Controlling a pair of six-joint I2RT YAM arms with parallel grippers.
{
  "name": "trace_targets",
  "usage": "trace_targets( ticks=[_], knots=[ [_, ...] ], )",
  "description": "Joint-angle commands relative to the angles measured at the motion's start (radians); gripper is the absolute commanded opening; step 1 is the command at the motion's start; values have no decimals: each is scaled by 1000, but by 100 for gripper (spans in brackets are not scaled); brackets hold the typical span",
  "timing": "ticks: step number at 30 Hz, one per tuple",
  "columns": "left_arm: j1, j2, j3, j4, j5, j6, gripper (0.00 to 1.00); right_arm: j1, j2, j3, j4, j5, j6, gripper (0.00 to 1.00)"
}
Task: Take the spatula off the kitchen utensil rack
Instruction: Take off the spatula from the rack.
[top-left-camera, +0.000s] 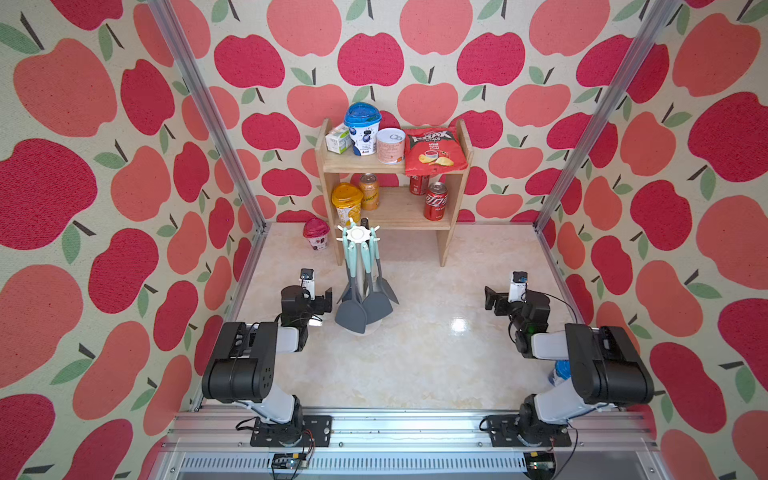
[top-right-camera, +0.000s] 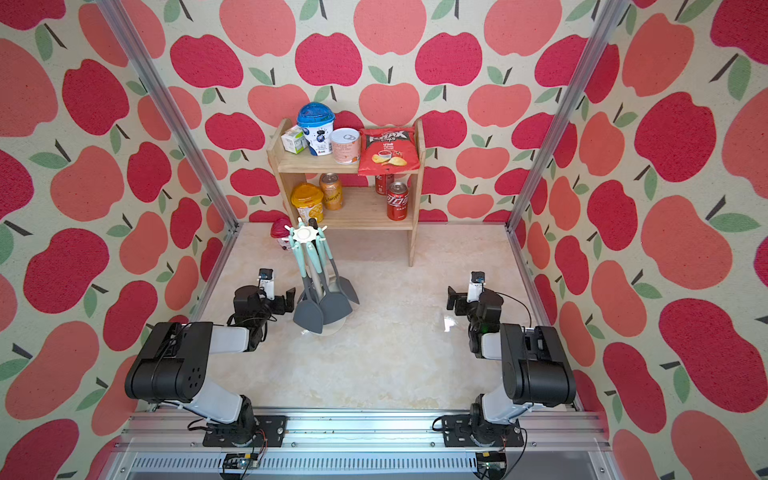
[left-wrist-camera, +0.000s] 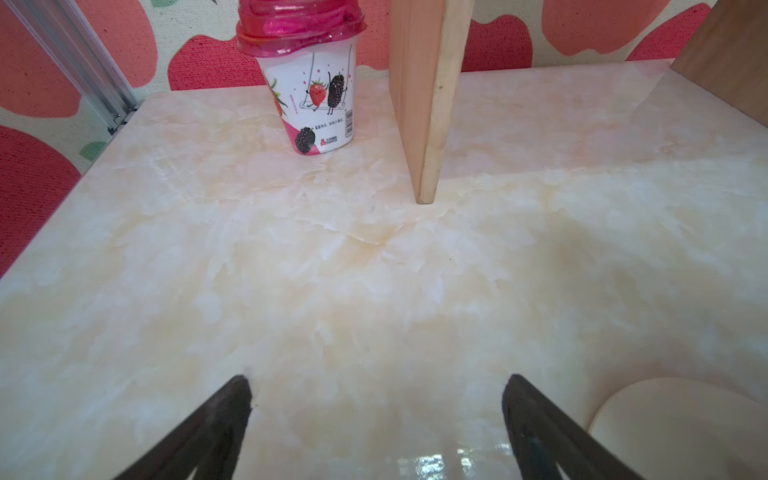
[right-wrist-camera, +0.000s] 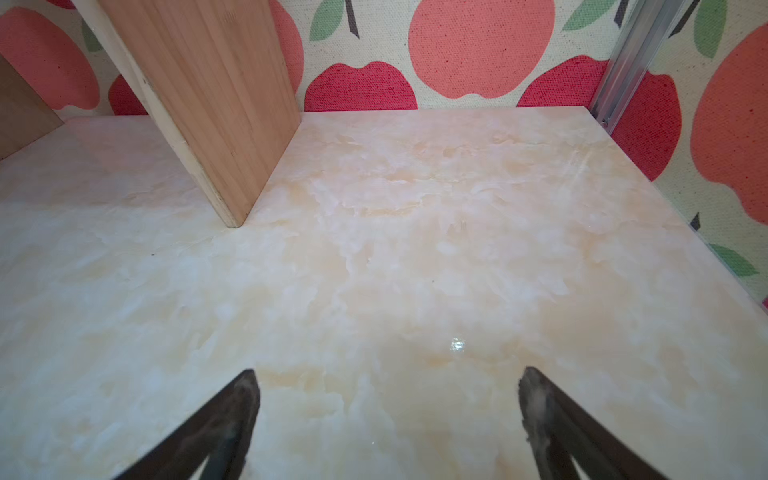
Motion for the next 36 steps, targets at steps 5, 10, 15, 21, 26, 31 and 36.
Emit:
trace_targets(
  ticks=[5,10,15,21,26,31,36],
  knots=[
    [2,0,4,16,6,5,97,1,-3,19,-11,2,6,100],
    [2,1,4,16,8,5,97,-3,-1,21,-11,-4,11,100],
    [4,0,4,16,7,5,97,-5,-3,21,-12,-8,13,100],
    [3,1,4,15,9,5,97,-6,-2,21,-12,-8,12,100],
    [8,0,5,12,21,2,97,-9,-2,22,-15,-10,17,100],
    [11,0,5,10,26,2,97,-9,-1,22,-15,-9,15,100],
    [14,-1,12,-2,42,2,97,-9,-1,23,-16,-9,17,100]
  ],
)
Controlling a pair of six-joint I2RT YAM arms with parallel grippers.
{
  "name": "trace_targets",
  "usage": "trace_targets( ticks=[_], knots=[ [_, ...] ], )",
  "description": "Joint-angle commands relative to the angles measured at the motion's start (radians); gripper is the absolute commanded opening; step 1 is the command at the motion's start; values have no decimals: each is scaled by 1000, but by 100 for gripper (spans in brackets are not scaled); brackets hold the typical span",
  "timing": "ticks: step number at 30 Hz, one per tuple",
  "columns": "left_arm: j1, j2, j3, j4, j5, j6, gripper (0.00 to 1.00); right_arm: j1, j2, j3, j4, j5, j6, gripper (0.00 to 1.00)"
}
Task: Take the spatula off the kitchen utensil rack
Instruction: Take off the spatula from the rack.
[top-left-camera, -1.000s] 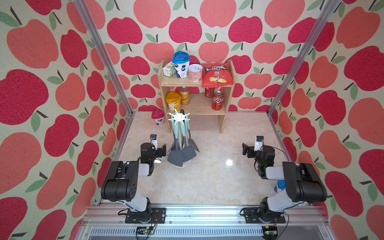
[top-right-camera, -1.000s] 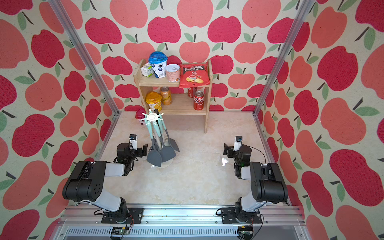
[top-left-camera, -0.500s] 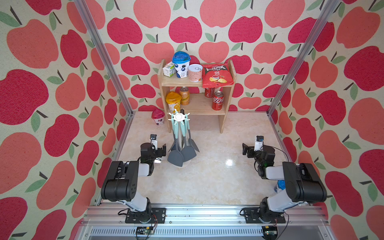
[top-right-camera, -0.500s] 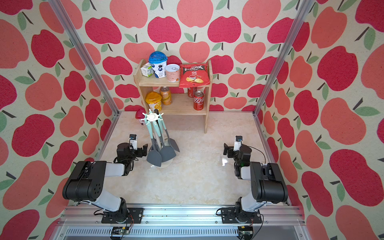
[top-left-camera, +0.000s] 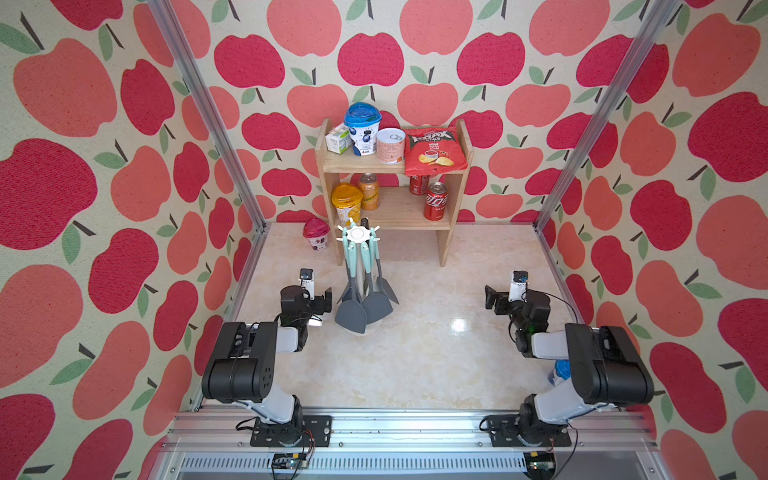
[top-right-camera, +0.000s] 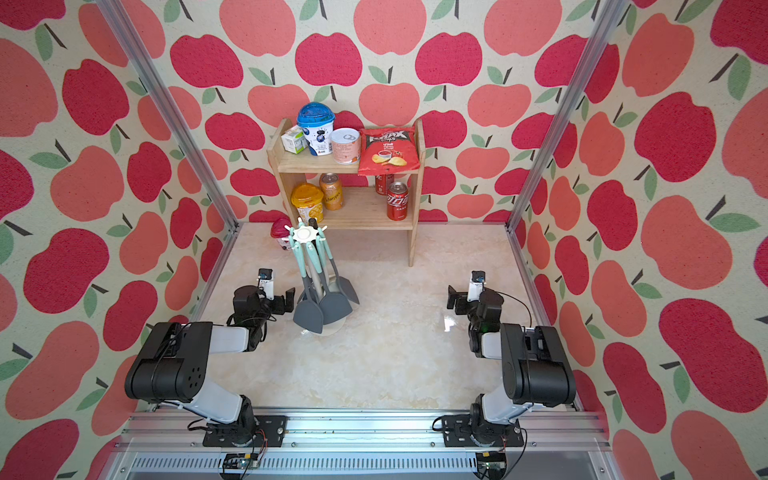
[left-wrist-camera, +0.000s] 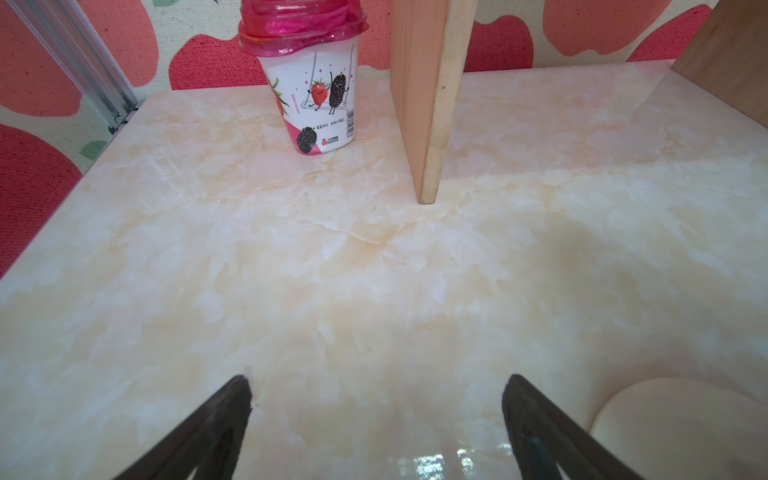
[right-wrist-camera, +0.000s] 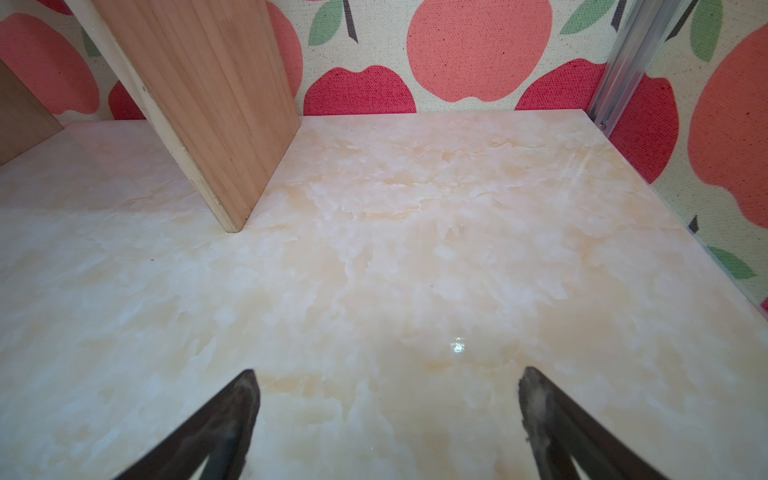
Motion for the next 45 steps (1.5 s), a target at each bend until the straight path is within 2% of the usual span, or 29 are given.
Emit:
trace_targets(
  ticks=[1,3,5,8,11,14,16,17,19,22,28,33,37,43,45],
  knots=[
    [10,-2,12,0,35,2,98,-7,-2,17,-15,-10,12,100],
    [11,-3,10,1,36,3,99,-7,-1,16,-14,-9,12,100],
    [12,-9,14,-10,31,-4,92,-7,-2,16,-14,-9,12,100],
    [14,-15,18,-21,19,-12,91,-6,-2,16,-14,-9,12,100],
    [16,-94,19,-85,-37,-40,92,-6,-3,14,-12,-6,13,100],
    [20,-144,-16,-64,-47,-46,92,-5,-4,15,-9,0,12,100],
    [17,-225,-27,-109,-61,-54,92,0,-19,29,-47,10,8,100],
    [13,-292,-30,-156,-62,-59,92,7,-41,52,-94,4,-4,100],
    [3,-430,-33,-234,-72,-89,92,24,-81,171,-342,23,-23,100],
    [-2,-595,-26,-344,-41,-142,92,45,-80,301,-536,49,-28,100],
    [-25,-784,-11,-542,-35,-206,92,70,-127,465,-786,-33,122,100],
    [-44,-901,-19,-591,21,-194,95,124,-201,491,-899,-92,191,100],
    [-61,-971,-6,-657,86,-183,97,181,-270,494,-994,-91,198,100],
    [-126,-1141,-49,-681,120,-207,93,247,-371,491,-1080,-107,216,100],
    [-155,-1172,-59,-686,130,-196,89,269,-393,493,-1089,-88,234,99]
  ],
)
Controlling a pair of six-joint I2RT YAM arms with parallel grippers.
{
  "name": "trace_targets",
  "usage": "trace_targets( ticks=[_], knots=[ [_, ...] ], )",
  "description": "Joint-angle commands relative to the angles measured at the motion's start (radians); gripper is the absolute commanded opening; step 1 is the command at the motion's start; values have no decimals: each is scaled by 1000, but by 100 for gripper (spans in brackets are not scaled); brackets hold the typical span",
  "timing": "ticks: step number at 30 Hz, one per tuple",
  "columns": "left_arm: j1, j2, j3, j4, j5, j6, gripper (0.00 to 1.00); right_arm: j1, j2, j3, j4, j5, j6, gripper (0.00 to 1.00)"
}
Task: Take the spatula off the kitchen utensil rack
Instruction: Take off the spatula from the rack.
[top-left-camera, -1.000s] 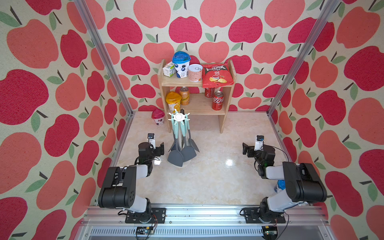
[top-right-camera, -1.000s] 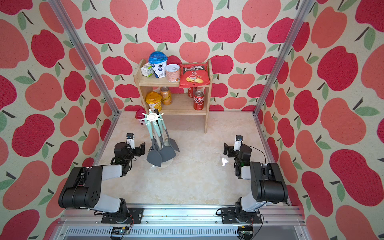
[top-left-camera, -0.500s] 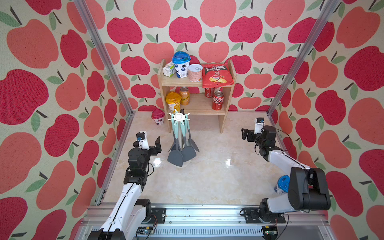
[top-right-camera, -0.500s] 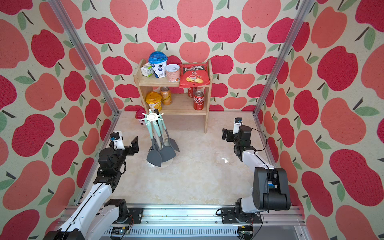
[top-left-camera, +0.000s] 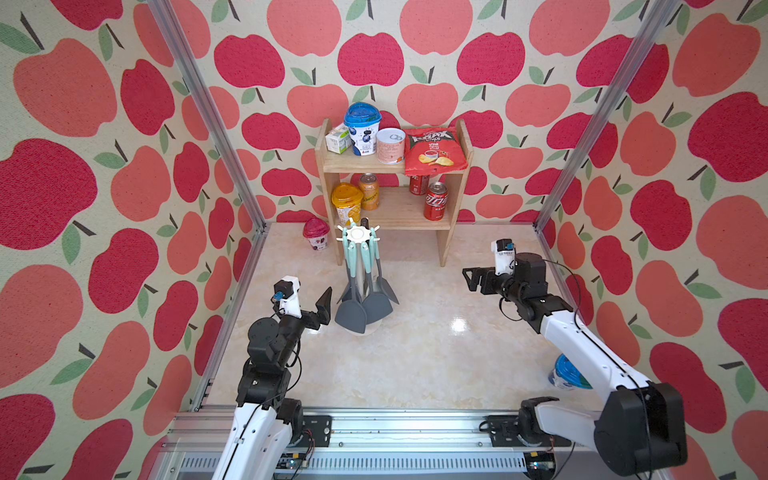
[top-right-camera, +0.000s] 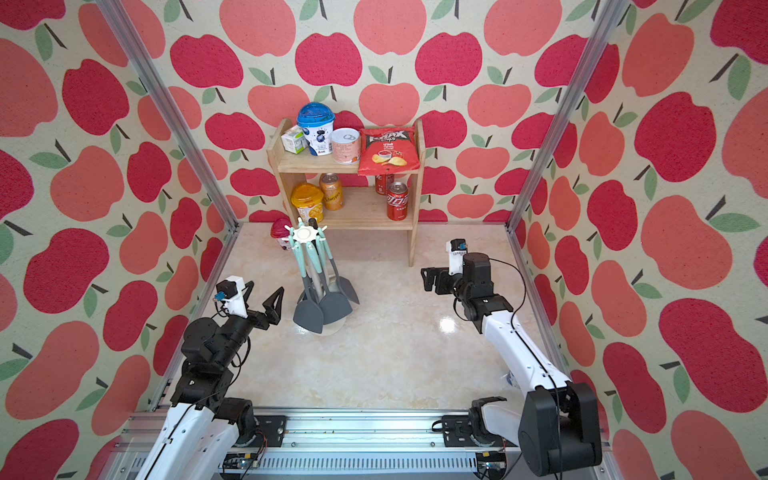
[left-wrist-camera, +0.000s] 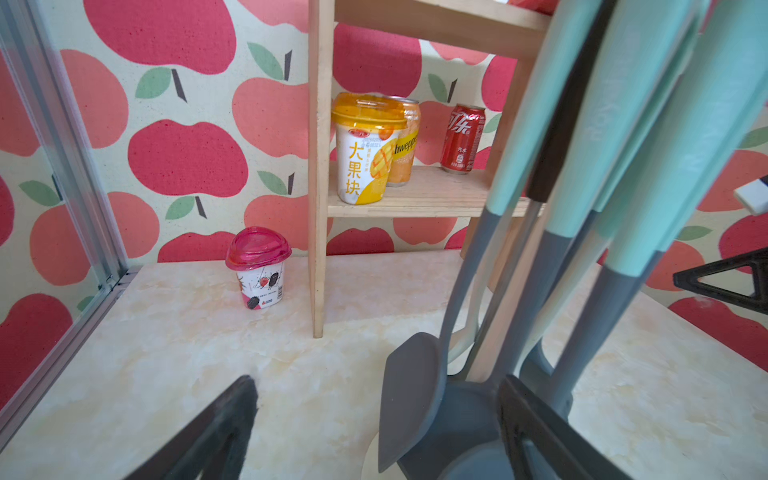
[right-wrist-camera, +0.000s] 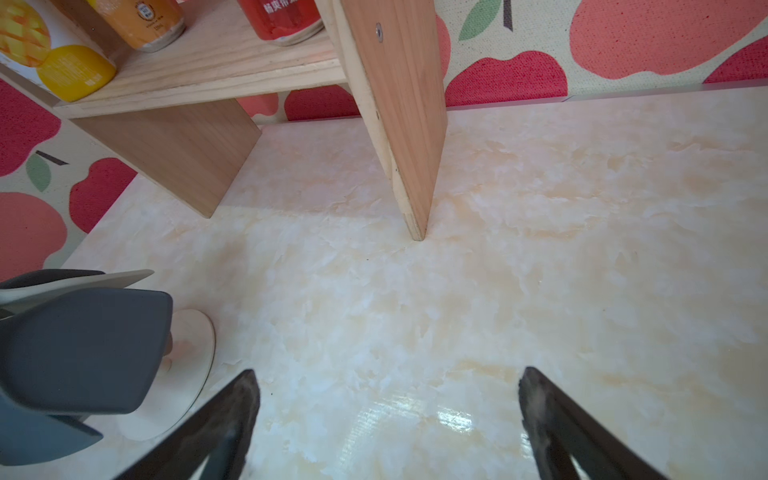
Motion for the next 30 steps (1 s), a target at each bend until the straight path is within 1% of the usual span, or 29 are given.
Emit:
trace_targets(
  ticks=[1,5,10,15,21,26,30],
  knots=[
    [-42,-40,-19,-41,38,5,86,32,-41,22,-75,-2,46,98],
    [-103,-56,-22,-43,35,42,80,73,-47,55,-82,-19,70,95],
    [-165,-52,-11,-15,31,86,74,172,-1,127,-99,-5,76,88],
    [-218,5,-1,56,29,115,68,270,39,150,-34,22,83,85],
    [-253,128,30,143,39,159,64,289,96,163,30,-23,128,84],
    [-262,238,59,212,47,197,62,304,126,177,66,-44,131,82],
    [-261,318,85,256,85,206,54,306,128,200,79,-73,131,79]
  ],
)
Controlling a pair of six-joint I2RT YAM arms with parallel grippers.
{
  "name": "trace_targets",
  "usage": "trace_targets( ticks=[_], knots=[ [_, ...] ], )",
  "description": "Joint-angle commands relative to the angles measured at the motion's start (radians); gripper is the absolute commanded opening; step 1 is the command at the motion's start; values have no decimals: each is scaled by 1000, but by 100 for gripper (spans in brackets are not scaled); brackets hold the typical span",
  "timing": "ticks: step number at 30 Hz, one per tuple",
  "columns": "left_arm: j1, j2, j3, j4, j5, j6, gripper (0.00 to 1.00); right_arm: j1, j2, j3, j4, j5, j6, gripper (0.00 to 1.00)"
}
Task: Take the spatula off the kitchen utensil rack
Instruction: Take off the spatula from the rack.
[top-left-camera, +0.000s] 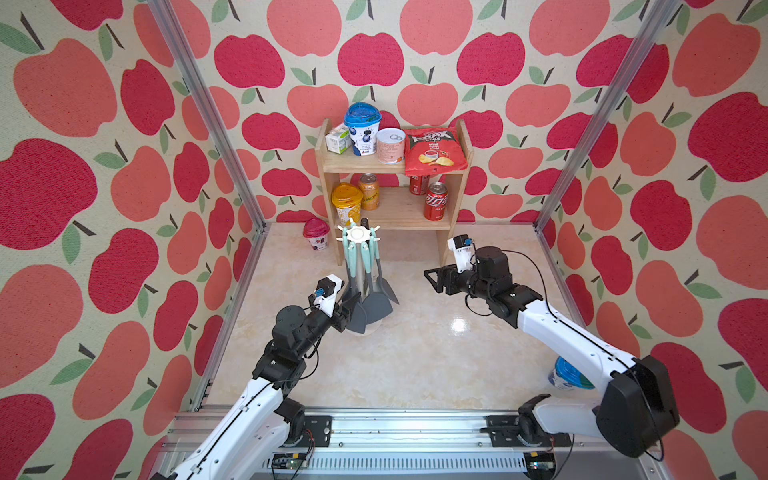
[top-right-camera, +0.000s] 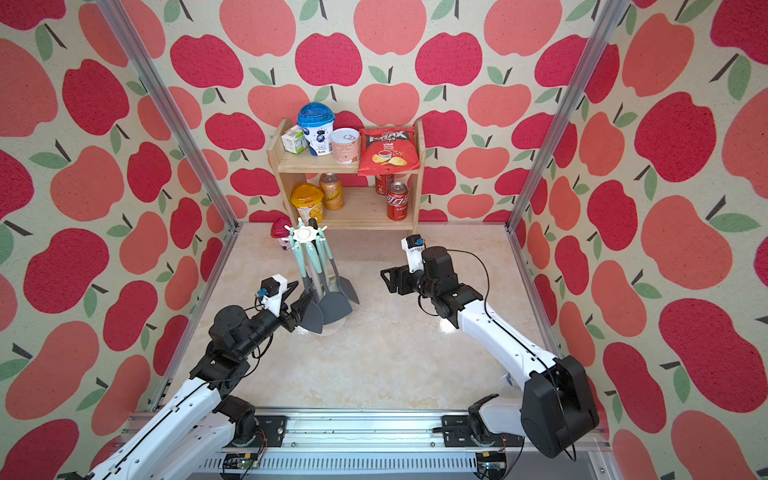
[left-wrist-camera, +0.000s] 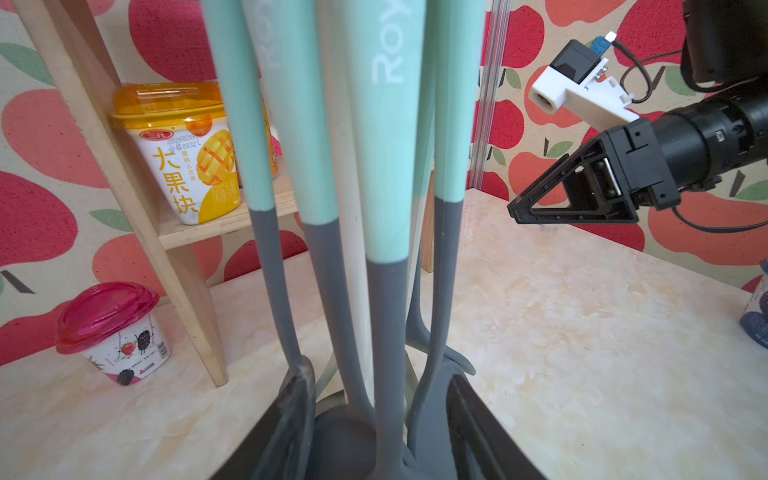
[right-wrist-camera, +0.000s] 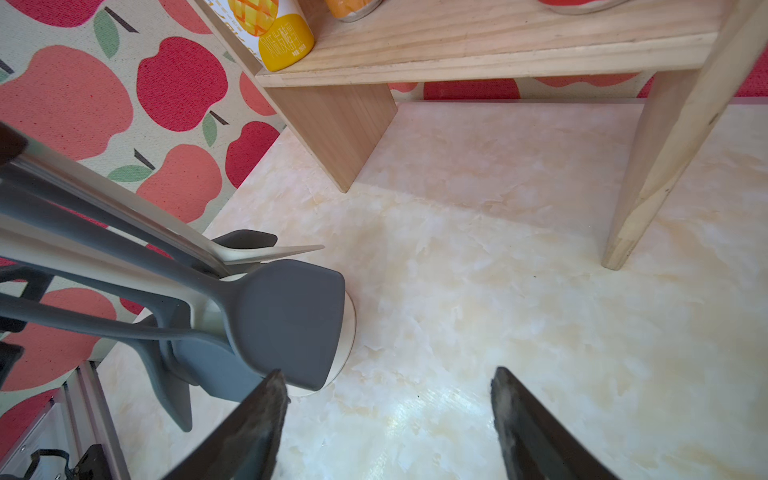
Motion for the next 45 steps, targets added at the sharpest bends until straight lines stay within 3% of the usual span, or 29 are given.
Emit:
trace_targets(
  ticks=[1,6,13,19,29,45],
  knots=[
    [-3,46,48,89,53,28,52,5,5,56,47,-51,16,78],
    [-19,107,72,109,84,42,37,6,33,74,83,-102,16,75],
    [-37,93,67,87,77,53,19,24,59,62,194,-185,12,73],
    [-37,62,65,32,59,74,0,55,114,103,239,-254,-35,65],
    [-38,41,56,-6,42,87,0,110,198,162,329,-287,-103,61],
    [-26,75,78,-58,76,79,0,164,240,240,304,-307,-239,55]
  ],
)
